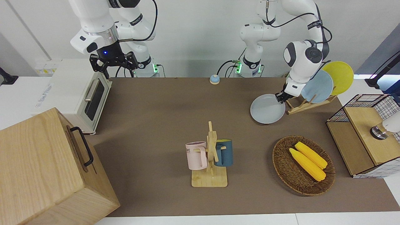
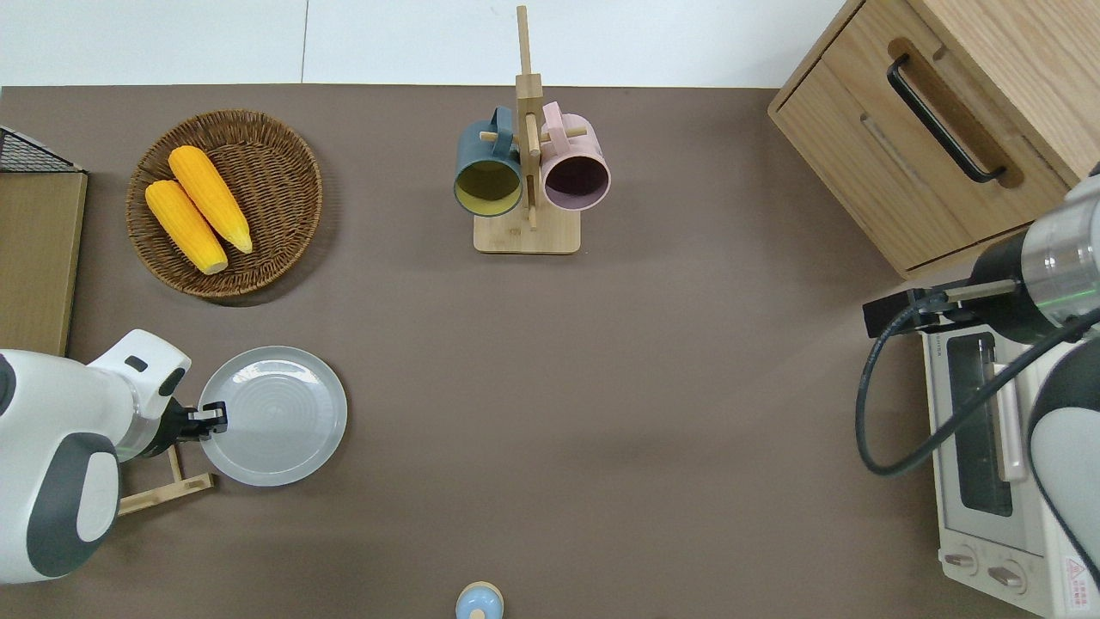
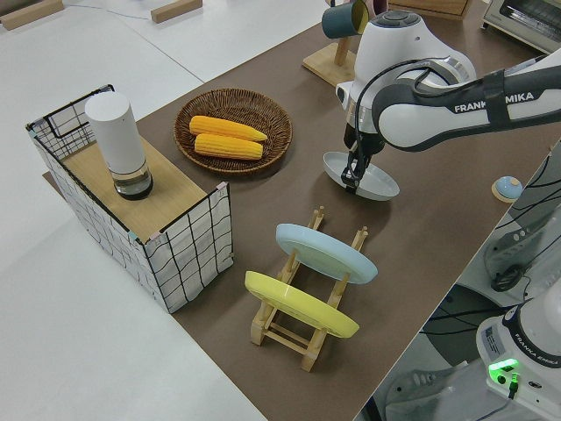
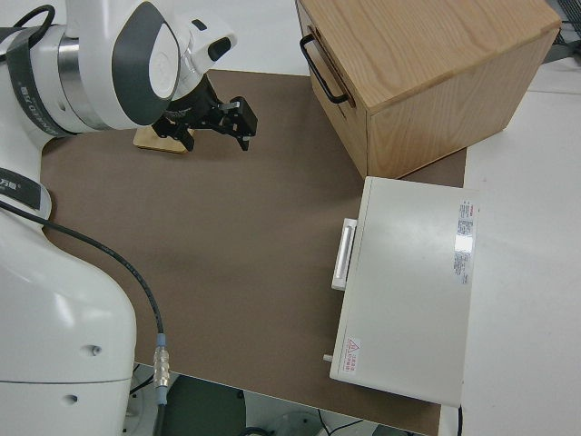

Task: Pick gray plate from table and place it on lower plate rack with left arm
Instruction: 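Close the left gripper on the gray plate rim and lift it, then carry the gray plate to the wooden rack and tilt it upright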

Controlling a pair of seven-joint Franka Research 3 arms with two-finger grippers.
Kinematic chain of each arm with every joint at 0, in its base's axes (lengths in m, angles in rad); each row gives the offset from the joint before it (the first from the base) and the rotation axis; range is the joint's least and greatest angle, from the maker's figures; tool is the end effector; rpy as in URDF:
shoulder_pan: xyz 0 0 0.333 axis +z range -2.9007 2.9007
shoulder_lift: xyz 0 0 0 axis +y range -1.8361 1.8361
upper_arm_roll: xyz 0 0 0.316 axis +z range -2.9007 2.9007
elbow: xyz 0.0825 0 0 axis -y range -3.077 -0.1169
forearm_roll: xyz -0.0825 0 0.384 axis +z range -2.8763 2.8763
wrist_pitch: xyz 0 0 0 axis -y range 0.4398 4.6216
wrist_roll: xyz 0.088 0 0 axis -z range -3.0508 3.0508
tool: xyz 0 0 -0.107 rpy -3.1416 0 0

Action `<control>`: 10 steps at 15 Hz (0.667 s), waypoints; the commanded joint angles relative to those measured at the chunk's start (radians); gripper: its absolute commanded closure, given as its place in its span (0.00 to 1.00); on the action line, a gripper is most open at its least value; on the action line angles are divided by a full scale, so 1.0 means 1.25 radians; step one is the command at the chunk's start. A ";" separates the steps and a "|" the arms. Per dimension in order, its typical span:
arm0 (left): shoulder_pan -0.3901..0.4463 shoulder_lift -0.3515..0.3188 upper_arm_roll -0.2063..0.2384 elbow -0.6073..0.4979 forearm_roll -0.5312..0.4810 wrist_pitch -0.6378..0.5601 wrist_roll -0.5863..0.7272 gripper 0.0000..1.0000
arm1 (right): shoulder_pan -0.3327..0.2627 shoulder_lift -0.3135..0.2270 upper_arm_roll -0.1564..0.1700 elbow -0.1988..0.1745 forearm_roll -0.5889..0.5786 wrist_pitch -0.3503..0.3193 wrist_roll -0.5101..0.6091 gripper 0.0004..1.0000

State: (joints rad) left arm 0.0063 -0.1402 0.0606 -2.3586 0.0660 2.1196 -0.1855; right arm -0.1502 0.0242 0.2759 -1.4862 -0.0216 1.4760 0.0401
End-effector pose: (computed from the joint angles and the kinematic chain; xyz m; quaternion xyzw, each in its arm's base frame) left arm 0.4694 0.0345 0.3763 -0.9928 -0.1067 0.0479 0.0259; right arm 0.5486 0.0647 0.6430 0.9990 0.0420 -0.0161 0.0088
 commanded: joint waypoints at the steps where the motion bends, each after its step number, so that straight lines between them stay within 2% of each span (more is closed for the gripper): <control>1: -0.010 -0.009 0.007 0.059 0.046 -0.096 -0.042 1.00 | -0.015 -0.001 0.014 0.007 -0.001 -0.011 0.010 0.02; 7: -0.011 -0.025 0.005 0.171 0.135 -0.274 -0.050 1.00 | -0.016 -0.002 0.014 0.007 -0.001 -0.011 0.010 0.02; 10: -0.021 -0.028 -0.002 0.204 0.208 -0.355 -0.066 1.00 | -0.016 -0.002 0.014 0.007 -0.001 -0.011 0.010 0.02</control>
State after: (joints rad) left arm 0.0057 -0.1737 0.0605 -2.1428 0.2402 1.7631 -0.2292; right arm -0.1502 0.0241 0.2759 -1.4862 -0.0216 1.4760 0.0401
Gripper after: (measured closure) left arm 0.943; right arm 0.013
